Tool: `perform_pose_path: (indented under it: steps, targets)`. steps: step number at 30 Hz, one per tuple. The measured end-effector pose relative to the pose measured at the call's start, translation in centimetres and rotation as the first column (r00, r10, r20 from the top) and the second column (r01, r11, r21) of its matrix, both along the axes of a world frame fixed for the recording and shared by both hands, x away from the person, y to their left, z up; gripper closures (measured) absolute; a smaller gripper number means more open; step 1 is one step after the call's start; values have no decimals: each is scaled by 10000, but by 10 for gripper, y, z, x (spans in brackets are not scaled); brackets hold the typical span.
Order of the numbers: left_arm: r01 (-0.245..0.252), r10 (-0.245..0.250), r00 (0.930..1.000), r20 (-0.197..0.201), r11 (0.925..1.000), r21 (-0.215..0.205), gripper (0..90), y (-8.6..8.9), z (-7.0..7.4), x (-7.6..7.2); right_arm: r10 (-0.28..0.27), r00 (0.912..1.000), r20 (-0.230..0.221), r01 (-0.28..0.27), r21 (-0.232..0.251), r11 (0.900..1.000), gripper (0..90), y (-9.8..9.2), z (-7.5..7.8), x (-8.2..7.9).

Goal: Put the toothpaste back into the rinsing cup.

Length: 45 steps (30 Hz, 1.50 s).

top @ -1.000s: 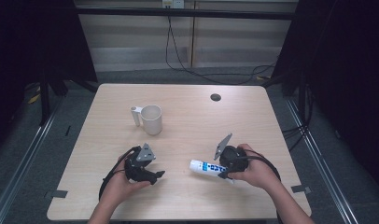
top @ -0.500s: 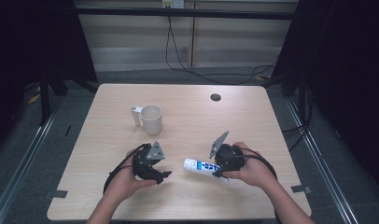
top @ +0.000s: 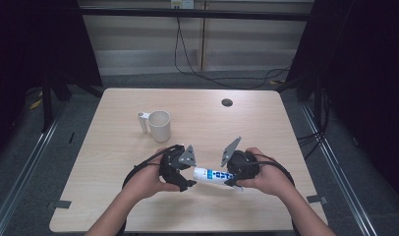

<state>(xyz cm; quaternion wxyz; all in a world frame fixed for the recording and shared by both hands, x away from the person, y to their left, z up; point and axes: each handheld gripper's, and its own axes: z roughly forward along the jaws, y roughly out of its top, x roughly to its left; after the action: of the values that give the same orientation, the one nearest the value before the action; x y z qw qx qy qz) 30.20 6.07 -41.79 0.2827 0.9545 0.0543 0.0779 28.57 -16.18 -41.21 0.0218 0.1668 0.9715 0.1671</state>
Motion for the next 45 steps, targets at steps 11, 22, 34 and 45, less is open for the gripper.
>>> perform_pose_path:
  steps: [11, 22, 34, 45]
  targets:
    - [968, -968, 9953, -99, 9953, -60, 329, -14, -1, 0, 664, 9978, -26, -664, -134, 9977, 690, 10, 6, -4]
    - [1246, -1251, 9904, -582, 9921, -127, 391, -16, -3, -2, 1134, 9934, 146, -1133, -49, 9935, 691, 19, 9, -4]
    - [1465, -1451, 9866, -741, 9891, 132, 497, -21, -10, -6, 1305, 9914, -7, -1304, 228, 9912, 690, 22, 10, -3]
    - [1409, -1392, 9885, -595, 9897, 254, 530, -18, -11, -11, 1656, 9862, 72, -1658, 546, 9847, 688, 22, 9, -2]
